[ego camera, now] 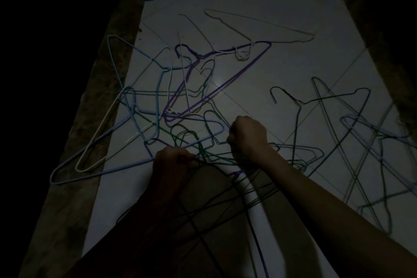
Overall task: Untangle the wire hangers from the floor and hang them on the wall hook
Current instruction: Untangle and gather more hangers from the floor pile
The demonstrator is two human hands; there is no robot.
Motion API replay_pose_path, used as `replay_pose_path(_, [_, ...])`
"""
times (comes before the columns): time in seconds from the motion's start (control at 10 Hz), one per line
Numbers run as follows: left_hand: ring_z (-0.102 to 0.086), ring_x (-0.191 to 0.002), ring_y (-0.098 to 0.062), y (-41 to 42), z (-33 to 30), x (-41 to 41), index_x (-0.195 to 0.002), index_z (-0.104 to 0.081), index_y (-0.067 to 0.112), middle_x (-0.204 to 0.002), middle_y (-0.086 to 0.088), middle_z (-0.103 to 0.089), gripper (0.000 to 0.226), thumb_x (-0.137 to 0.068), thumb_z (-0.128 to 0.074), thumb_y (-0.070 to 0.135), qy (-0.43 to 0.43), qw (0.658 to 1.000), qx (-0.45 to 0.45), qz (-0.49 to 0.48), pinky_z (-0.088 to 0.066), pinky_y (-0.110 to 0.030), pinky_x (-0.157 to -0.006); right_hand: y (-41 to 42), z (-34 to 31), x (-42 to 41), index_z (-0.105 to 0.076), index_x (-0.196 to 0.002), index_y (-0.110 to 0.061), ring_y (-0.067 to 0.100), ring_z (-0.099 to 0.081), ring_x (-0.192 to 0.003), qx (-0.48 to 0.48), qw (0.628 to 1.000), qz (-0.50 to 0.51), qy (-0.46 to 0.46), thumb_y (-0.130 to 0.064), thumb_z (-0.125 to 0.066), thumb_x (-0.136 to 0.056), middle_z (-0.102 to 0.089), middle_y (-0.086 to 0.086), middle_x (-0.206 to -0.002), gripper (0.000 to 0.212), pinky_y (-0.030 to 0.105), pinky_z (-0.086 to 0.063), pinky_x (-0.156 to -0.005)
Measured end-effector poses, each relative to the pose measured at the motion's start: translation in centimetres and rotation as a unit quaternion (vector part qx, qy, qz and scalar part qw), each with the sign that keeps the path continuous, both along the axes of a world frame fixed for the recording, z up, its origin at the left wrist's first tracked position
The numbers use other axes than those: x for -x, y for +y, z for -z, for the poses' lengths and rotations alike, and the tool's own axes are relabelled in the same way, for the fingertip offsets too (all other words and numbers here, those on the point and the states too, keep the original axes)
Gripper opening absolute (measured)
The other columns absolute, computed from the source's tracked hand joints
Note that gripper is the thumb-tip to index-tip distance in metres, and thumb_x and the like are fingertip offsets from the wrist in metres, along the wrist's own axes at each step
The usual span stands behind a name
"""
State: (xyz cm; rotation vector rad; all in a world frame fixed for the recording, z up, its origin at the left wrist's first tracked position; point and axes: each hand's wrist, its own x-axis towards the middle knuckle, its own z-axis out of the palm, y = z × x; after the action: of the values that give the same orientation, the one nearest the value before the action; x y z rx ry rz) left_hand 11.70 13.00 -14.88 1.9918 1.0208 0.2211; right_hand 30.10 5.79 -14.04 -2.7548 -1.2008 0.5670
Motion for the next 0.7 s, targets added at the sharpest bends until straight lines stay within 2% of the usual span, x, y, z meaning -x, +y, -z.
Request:
replay_pose_path(0.1, [-0.062,-0.075,-0.018,0.6,0.9,0.2,-0.083,-0.074,0.007,-0.083,-0.011,-0.071,0.011,-0.079,-0.066,0.002,-0.001,1.0,0.01,-0.017,-0.037,0.0,-0.058,-0.7,-0.1,-1.0,-0.061,-0.097,-0.002,0.029,-0.059,-0.089,-0.006,1.0,0.028,-0.012,-0.02,-0.064,-0.082,-0.063,0.012,-0.099,0.024,0.026,-0.034,-0.063])
replay_pose_path(0.2, [-0.067,-0.072,-0.024,0.5,0.1,0.2,-0.081,-0.074,0.002,-0.079,-0.015,-0.071,0.015,-0.075,-0.063,0.011,-0.03,0.999,-0.018,0.011,-0.048,-0.014,-0.06,-1.9,-0.1,-3.1,-0.063,-0.096,-0.003,0.028,-0.06,-0.088,-0.006,0.997,0.078,-0.023,-0.02,-0.063,-0.082,-0.064,0.012,-0.097,0.022,0.026,-0.034,-0.064])
replay_pose_path(0.3, [-0.067,-0.064,-0.022,0.0,0.7,0.6,-0.072,-0.072,-0.004,-0.071,-0.016,-0.07,0.043,-0.064,-0.053,0.034,-0.068,0.993,0.0,0.098,-0.052,-0.018,-0.067,-2.6,0.1,-4.2,-0.061,-0.099,-0.003,0.029,-0.059,-0.096,-0.017,0.996,0.092,0.012,-0.016,-0.054,-0.089,-0.063,0.013,-0.104,0.018,0.027,-0.036,-0.068])
replay_pose_path(0.4, [-0.067,-0.074,-0.016,-0.1,1.1,0.8,-0.08,-0.073,0.0,-0.078,-0.01,-0.07,0.043,-0.068,-0.05,0.034,-0.073,0.994,-0.037,0.067,-0.052,-0.032,-0.066,-2.6,-0.6,-4.2,-0.062,-0.106,-0.006,0.027,-0.057,-0.099,-0.096,0.988,0.067,0.099,-0.02,-0.053,-0.092,-0.061,0.015,-0.111,0.021,0.026,-0.039,-0.074])
replay_pose_path(0.5, [-0.067,-0.075,-0.019,-0.3,0.1,0.5,-0.089,-0.071,0.002,-0.081,-0.009,-0.068,0.029,-0.08,-0.054,0.023,-0.11,0.992,0.021,0.049,-0.054,-0.032,-0.066,-3.2,-2.2,-3.6,-0.066,-0.1,-0.011,0.019,-0.058,-0.092,-0.128,0.975,0.013,0.181,-0.027,-0.056,-0.091,-0.066,0.01,-0.105,0.021,0.026,-0.042,-0.074])
replay_pose_path(0.6, [-0.058,-0.052,-0.003,-0.5,-1.0,-0.6,-0.077,-0.068,0.001,-0.061,0.001,-0.063,0.009,-0.078,-0.059,0.003,-0.125,0.975,0.18,-0.034,-0.048,-0.019,-0.053,-3.8,-3.8,-2.7,-0.069,-0.095,-0.018,0.018,-0.061,-0.094,-0.077,0.98,-0.04,0.179,-0.032,-0.064,-0.084,-0.069,0.004,-0.1,0.019,0.033,-0.049,-0.081])
replay_pose_path(0.7, [-0.057,-0.05,-0.006,-0.5,-1.7,-1.2,-0.067,-0.064,0.021,-0.051,0.009,-0.06,0.012,-0.062,-0.054,0.018,-0.109,0.973,0.2,-0.047,-0.046,-0.02,-0.051,-4.0,-5.1,-2.3,-0.069,-0.094,-0.018,0.022,-0.06,-0.097,-0.077,0.991,-0.056,0.099,-0.025,-0.061,-0.086,-0.068,0.005,-0.101,0.014,0.027,-0.041,-0.071])
